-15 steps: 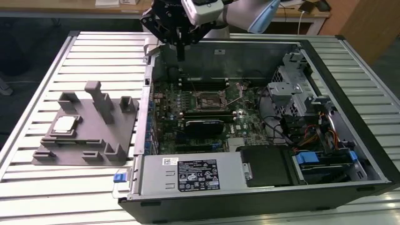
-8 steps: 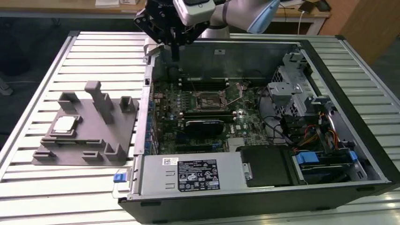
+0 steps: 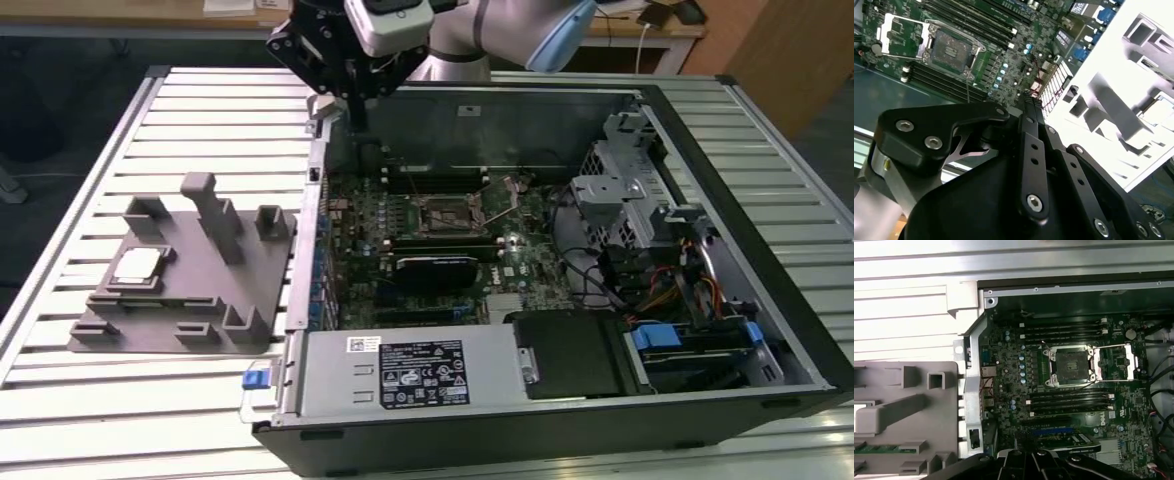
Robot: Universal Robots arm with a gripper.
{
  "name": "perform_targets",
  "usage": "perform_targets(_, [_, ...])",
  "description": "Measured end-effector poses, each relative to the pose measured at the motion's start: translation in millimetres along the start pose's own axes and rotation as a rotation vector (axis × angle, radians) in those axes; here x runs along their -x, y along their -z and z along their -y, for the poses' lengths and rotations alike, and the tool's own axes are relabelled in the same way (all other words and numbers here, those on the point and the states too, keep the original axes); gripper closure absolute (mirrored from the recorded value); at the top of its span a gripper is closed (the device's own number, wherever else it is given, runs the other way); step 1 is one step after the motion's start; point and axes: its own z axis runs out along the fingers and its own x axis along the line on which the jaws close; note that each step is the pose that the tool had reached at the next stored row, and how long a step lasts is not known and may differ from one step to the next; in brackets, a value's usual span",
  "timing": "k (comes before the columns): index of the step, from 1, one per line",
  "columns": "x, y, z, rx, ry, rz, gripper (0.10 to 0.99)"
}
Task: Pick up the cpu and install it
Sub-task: 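Reach for the cpu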
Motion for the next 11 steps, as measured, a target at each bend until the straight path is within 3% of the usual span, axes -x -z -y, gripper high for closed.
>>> perform_targets(11, [-17.1,-0.5,1.5,0.000,-0.012,0.0006,0.980])
